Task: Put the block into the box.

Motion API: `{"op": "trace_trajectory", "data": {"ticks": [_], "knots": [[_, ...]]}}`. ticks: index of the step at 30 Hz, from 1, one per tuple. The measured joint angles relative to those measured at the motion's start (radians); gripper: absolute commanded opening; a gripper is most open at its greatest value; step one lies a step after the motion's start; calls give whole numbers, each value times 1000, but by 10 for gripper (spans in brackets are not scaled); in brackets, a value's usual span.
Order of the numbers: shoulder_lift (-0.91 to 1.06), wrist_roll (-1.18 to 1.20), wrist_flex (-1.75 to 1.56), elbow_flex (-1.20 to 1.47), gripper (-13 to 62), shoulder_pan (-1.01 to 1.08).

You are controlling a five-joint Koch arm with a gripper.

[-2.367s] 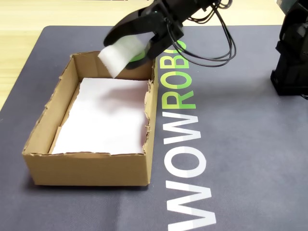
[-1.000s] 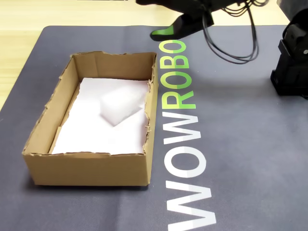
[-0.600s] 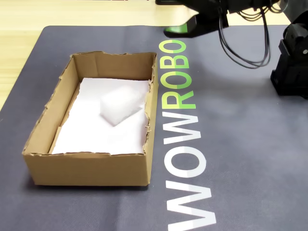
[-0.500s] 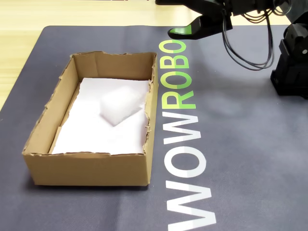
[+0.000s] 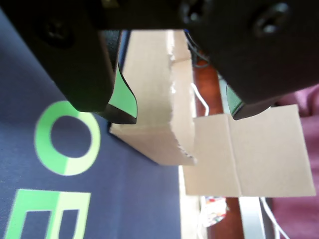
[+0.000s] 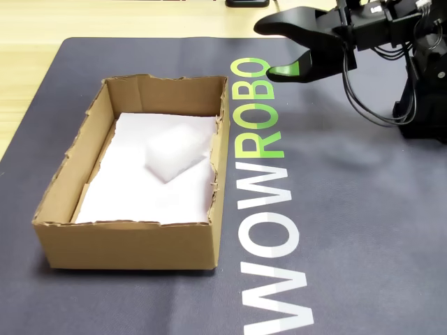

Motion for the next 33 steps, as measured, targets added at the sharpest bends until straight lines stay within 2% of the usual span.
{"op": "trace_trajectory", "data": {"ticks": [14,33], "knots": [[0,6,-287,161,345,2],[0,74,-316,167,347,-5]]}}
